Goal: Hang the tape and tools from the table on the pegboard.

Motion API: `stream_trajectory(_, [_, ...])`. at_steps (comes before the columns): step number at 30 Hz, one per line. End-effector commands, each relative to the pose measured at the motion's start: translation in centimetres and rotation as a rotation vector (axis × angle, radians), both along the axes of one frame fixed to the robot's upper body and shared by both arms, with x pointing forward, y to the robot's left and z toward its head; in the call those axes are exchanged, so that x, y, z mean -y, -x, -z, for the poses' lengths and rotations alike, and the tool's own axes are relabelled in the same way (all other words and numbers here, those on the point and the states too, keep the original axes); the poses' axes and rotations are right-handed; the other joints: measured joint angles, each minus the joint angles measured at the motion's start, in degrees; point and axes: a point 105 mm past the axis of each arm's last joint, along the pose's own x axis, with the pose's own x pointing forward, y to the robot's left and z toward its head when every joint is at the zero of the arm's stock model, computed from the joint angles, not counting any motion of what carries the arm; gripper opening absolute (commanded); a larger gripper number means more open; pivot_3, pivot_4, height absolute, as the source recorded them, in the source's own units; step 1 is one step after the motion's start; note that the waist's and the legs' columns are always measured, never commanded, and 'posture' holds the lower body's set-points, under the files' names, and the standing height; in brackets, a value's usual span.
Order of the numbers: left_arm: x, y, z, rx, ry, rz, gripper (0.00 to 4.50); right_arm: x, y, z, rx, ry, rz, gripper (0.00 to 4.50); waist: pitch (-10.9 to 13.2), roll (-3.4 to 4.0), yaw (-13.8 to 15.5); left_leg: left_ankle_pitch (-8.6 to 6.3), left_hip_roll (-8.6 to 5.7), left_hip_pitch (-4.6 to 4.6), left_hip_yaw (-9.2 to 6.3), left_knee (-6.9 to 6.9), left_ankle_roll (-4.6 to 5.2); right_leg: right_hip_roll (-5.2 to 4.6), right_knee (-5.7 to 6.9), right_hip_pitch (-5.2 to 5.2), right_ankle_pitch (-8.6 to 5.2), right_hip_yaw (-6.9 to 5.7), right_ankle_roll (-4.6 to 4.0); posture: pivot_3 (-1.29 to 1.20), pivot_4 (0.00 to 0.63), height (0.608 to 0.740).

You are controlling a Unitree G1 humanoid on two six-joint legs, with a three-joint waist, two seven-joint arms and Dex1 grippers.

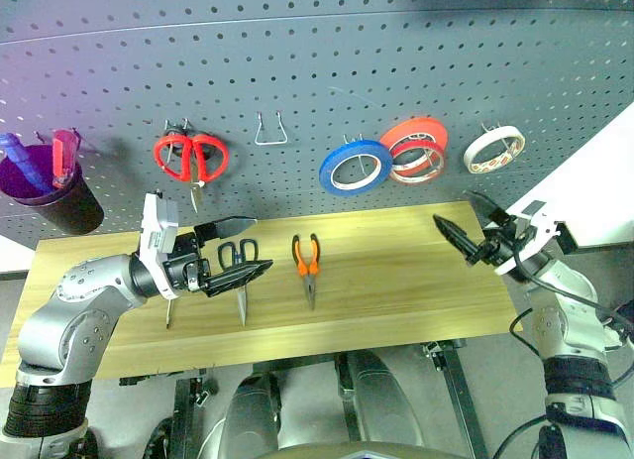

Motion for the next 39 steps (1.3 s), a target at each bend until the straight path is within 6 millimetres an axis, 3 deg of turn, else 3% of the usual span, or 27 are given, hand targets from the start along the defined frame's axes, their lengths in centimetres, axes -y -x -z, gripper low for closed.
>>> stream_trajectory(1, [0.1,0.2,-0.8,0.045,-0.002,0.014,4.50,-1.2,1.4,-0.7,-0.030,-0.009,-0.096,4.45,0.00,0.00,-0.01,0.00,0.00,0.00,0.01,0.00,0.00,0.00,0.00,0.00,0.00,0.00,0.00,-0.15,0.238,0.733])
stream_trajectory(8, [0.2,0.0,-0.4,0.030,0.007,0.013,4.50,-2.7,2.1,-0.8,-0.068,0.124,-0.208,4.45,0.00,0.00,-0.24,0.00,0.00,-0.02,0.02,-0.02,0.01,0.05,-0.01,0.01,-0.02,0.02,0.02,-0.15,0.245,0.733])
stream_trajectory(11, [-0.2,0.2,-0.3,0.023,-0.001,0.001,4.50,-3.3,0.3,0.3,-0.095,0.178,-0.133,4.45,0.00,-0.01,-0.32,0.00,0.00,-0.03,0.01,-0.01,0.01,0.05,-0.01,0.01,-0.04,0.02,0.05,-0.14,0.253,0.733])
stream_trajectory(14, [-0.9,0.6,-0.2,0.022,-0.026,-0.021,4.50,-5.2,-0.5,1.3,-0.109,0.121,-0.087,4.45,0.00,-0.01,-0.28,-0.01,0.01,-0.03,-0.01,-0.04,0.01,0.08,-0.01,0.00,-0.04,0.03,0.03,-0.12,0.261,0.733])
stream_trajectory(23, [-3.7,2.5,0.4,-0.008,-0.093,-0.126,4.50,-11.4,-0.4,3.4,-0.158,0.052,-0.074,4.45,0.03,0.01,0.50,-0.01,-0.02,-0.03,-0.04,-0.07,0.01,-0.01,-0.07,-0.24,-0.03,0.00,-0.05,-0.05,0.281,0.733])
stream_trajectory(33, [-4.8,3.8,0.3,-0.020,-0.116,-0.182,4.50,-14.4,-1.5,6.3,-0.340,0.092,0.060,4.45,0.16,0.05,2.07,-0.01,0.00,-0.04,-0.05,-0.08,0.02,0.02,-0.10,-0.28,-0.18,-0.01,-0.23,0.00,0.306,0.733])
stream_trajectory(39, [-4.9,4.6,0.3,-0.035,-0.124,-0.187,4.50,-15.5,-1.8,6.9,-0.410,0.125,0.112,4.45,0.57,0.16,2.95,-0.02,0.01,-0.09,-0.07,-0.13,0.02,0.04,-0.14,-0.35,-0.24,-0.01,-0.25,0.01,0.330,0.733])
